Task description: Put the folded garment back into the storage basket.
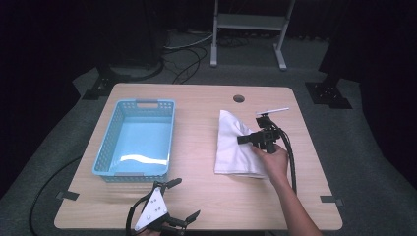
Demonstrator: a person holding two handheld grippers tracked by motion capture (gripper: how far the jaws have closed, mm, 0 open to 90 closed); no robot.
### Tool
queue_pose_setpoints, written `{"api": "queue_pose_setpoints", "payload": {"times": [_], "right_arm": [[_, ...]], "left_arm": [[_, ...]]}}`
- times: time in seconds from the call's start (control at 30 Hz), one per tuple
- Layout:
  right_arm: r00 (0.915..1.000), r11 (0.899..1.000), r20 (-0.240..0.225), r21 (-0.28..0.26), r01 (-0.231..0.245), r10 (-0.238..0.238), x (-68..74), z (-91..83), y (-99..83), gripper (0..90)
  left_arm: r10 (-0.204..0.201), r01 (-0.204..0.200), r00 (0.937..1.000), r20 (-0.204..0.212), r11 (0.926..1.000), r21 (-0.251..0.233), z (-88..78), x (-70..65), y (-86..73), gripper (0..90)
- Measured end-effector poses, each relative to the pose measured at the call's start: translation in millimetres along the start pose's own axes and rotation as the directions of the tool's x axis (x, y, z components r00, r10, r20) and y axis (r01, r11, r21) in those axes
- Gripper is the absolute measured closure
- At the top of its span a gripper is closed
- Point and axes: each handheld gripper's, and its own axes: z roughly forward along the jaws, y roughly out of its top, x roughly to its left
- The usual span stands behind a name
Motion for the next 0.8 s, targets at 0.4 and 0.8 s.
{"api": "queue_pose_setpoints", "payload": {"times": [0.4, 0.8], "right_arm": [[0.9965, 0.997, -0.066, -0.054, -0.054, 0.051, 5.6, -26.6, 10.9, 75.1], [0.9899, 0.993, -0.120, -0.084, -0.086, 0.076, 16.0, -41.1, 22.6, 75.1]], "left_arm": [[-0.001, 0.001, 1.0000, -0.001, 1.0000, 0.000, -0.1, 0.0, 0.0, 0.0], [0.002, -0.002, 1.0000, 0.001, 1.0000, -0.005, -0.4, -0.1, -0.2, 0.0]]}}
